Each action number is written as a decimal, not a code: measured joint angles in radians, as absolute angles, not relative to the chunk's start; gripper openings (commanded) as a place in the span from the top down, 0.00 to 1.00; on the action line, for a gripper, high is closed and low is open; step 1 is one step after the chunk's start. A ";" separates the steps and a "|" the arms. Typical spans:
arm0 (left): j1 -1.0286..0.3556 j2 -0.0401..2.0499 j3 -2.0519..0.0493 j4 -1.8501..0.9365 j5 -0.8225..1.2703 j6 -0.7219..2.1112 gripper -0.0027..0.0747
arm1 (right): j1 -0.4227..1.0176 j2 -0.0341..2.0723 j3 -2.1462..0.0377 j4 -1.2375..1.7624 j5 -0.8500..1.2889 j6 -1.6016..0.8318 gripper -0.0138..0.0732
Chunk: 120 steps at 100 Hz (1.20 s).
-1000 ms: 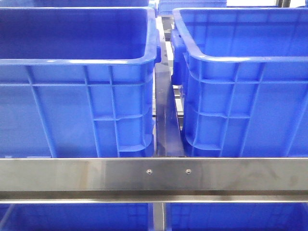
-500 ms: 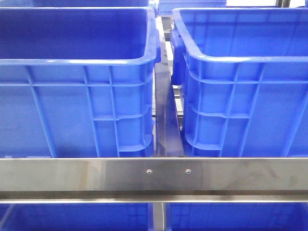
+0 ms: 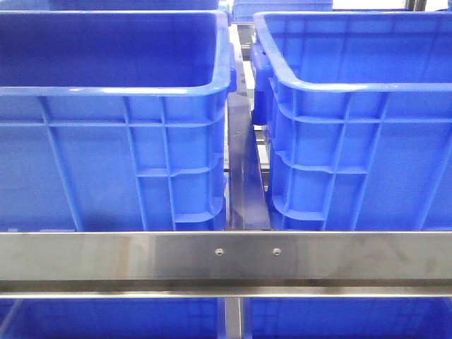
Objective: Pick red and yellow buttons and place in box
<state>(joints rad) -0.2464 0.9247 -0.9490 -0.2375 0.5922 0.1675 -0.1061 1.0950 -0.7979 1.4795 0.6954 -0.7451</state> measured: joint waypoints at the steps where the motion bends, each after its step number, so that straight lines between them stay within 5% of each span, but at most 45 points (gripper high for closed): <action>1: -0.240 0.912 -0.939 -0.238 0.590 0.167 0.16 | -0.106 1.095 -0.798 1.479 0.695 -0.745 0.73; 35: -0.170 0.619 -0.731 -0.238 0.551 0.167 0.21 | -0.106 1.095 -0.798 1.479 0.631 -0.777 0.73; 68: -0.165 0.542 -0.677 -0.238 0.533 0.167 0.82 | -0.106 1.096 -0.803 1.481 0.454 -0.860 0.73; 81: -0.165 0.542 -0.675 -0.238 0.518 0.167 0.98 | -0.106 1.116 -0.830 1.485 0.406 -0.897 0.76; 120: -0.165 0.542 -0.675 -0.238 0.513 0.167 0.99 | -0.077 1.331 -0.953 1.499 0.265 -1.139 0.81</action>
